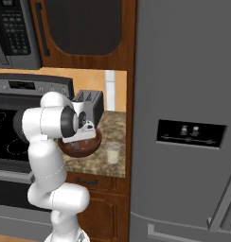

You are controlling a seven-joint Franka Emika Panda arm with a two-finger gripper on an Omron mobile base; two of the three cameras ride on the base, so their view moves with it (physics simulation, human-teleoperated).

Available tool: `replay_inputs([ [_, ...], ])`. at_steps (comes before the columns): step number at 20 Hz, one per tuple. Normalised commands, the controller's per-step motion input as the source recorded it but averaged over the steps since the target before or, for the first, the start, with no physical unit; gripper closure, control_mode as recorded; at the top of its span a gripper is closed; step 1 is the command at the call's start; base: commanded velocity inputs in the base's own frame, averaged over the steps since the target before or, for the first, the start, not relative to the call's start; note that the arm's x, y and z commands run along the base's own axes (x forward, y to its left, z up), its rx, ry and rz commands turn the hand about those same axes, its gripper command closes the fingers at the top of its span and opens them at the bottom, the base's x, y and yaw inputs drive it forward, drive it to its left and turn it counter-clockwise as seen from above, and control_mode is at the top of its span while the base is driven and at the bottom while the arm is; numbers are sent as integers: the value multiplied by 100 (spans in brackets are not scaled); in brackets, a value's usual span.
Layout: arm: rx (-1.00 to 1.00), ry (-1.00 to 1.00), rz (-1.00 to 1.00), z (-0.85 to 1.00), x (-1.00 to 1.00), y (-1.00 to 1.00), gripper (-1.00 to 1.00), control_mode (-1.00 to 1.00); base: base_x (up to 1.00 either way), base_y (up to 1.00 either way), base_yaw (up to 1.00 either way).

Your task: Grab a lemon wedge from the fridge and one ice cube from the ice bowl, and put them in the glass of lemonade.

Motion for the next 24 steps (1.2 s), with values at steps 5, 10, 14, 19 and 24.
replay_inputs([
  [5, 1, -3, 0, -1, -8, -6, -100, -100, 0, 0, 0],
  [10, 1, -5, 0, 0, -3, -8, -100, -100, 0, 0, 0],
  [14, 0, -3, 0, 0, -1, -6, -100, -100, 0, 0, 0],
  [19, 0, -2, 0, 0, 0, -1, -100, -100, 0, 0, 0],
  [24, 0, -3, 0, 0, -16, 0, -100, -100, 0, 0, 0],
])
